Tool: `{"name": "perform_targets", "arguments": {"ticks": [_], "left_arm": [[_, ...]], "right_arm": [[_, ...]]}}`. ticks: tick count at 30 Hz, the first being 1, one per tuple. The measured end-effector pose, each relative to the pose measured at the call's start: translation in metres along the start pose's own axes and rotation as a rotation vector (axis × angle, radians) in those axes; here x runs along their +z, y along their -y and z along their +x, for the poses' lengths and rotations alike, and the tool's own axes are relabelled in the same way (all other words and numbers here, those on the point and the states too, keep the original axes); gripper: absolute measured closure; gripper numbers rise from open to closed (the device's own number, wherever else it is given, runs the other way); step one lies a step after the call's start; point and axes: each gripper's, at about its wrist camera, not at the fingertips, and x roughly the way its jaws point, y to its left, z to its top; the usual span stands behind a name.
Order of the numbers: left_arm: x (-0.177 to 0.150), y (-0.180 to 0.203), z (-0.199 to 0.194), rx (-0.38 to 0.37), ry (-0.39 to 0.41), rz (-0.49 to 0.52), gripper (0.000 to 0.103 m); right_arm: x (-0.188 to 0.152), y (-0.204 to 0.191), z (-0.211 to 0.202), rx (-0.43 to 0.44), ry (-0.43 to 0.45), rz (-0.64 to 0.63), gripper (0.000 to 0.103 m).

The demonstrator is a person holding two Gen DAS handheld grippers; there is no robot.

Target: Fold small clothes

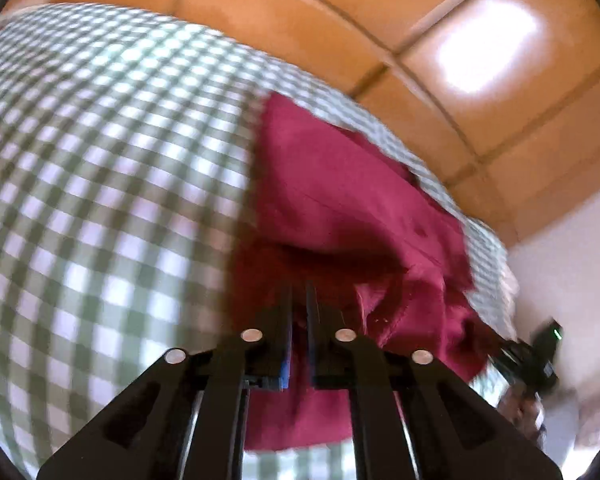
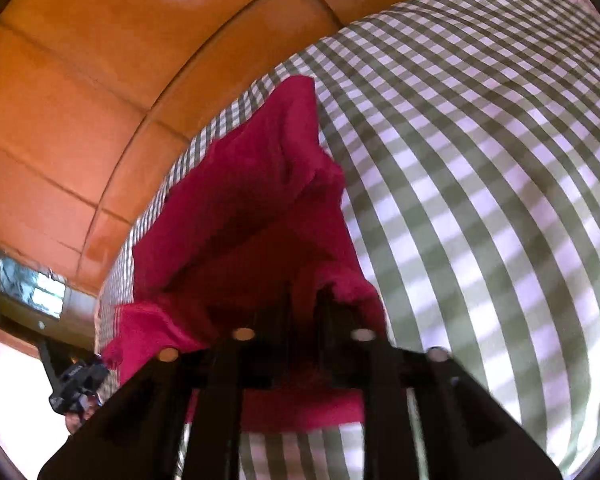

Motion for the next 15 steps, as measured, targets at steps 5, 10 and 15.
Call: {"name": "perform_targets", "arguments": {"ticks": [5, 10, 15], "left_arm": [[-0.014, -0.016, -0.018, -0.023, 0.041, 0.019, 0.049], [-0.057, -0.02, -0.025, -0.001, 0.001, 0.147, 0.049], [-0.077, -0.012, -0.013, -0.05, -0.033, 0.173, 0.061]], "right_arm": [[-0.001, -0.003, -0.024, 0.047, 0.057, -0.031, 0.013], [-0.031, 0.013, -0.055, -0.03, 0.097, -0.062, 0.012], [-0.063, 0.019, -0.031, -0.116, 0.019, -0.123, 0.043]]}}
